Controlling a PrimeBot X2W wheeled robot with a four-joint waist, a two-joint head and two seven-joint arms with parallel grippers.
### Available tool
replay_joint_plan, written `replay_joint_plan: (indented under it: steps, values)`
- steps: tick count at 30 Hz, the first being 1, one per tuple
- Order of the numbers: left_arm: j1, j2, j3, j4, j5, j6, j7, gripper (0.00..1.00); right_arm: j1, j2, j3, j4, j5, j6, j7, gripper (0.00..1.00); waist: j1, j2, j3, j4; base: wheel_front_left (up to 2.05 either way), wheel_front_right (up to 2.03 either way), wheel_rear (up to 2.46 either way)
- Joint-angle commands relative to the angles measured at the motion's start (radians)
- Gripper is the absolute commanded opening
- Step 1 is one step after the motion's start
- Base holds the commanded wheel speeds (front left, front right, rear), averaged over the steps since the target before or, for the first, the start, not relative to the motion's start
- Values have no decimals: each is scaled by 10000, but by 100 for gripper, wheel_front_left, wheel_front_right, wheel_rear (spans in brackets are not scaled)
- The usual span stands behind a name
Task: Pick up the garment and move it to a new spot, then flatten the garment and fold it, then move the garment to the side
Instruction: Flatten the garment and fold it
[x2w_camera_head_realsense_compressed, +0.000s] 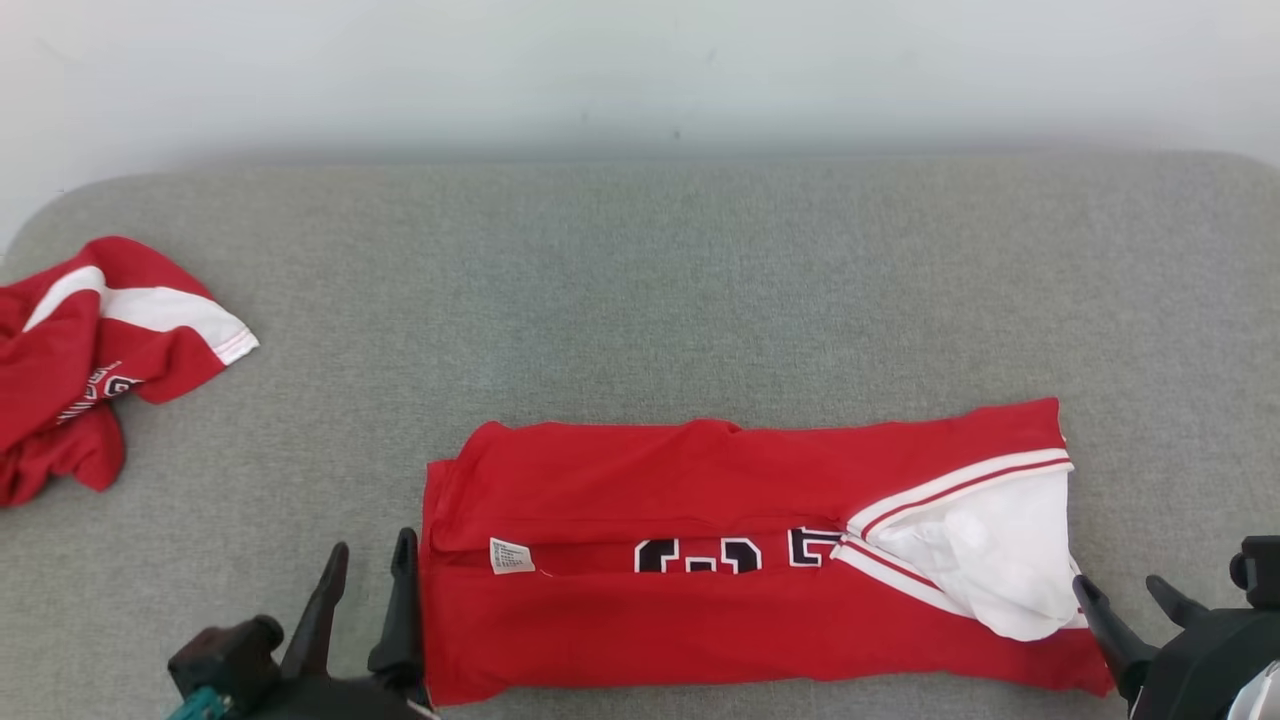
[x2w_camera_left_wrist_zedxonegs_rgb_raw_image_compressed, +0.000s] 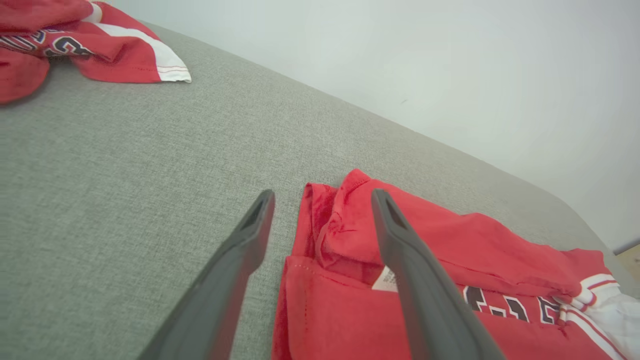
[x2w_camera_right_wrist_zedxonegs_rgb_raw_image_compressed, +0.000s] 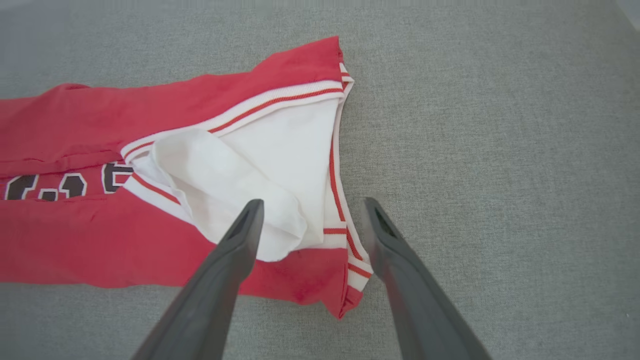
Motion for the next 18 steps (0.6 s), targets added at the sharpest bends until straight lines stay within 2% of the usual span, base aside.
replay_joint_plan:
  steps: [1, 3, 11, 14, 18]
  values:
    - [234, -42, 96, -55, 280, -213, -93, 100, -47, 146, -48, 52, -23, -25, -81, 100, 1, 0, -181, 98, 0, 0, 0]
    - [398, -193, 494, -318, 793, -523, -122, 100, -108, 240, -151, 178, -64, -25, -126, 100, 1, 0, -287, 150, 0, 0, 0]
    - [1723, -1526, 2609, -1437, 3010, -1902, -119, 100, -487, 453, -386, 867, 27, -25, -272, 100, 1, 0, -431, 259, 0, 0, 0]
    - [2040, -1780, 2997, -1610, 3524, -2159, -120, 100, -810, 380, -414, 1209, 95, -25, -229, 100, 1, 0, -363, 274, 0, 0, 0]
    - [2215, -1966, 3292, -1612, 3924, -2272, -121, 100, -1211, 219, -491, 1780, 85, -25, -105, 100, 1, 0, -208, 346, 0, 0, 0]
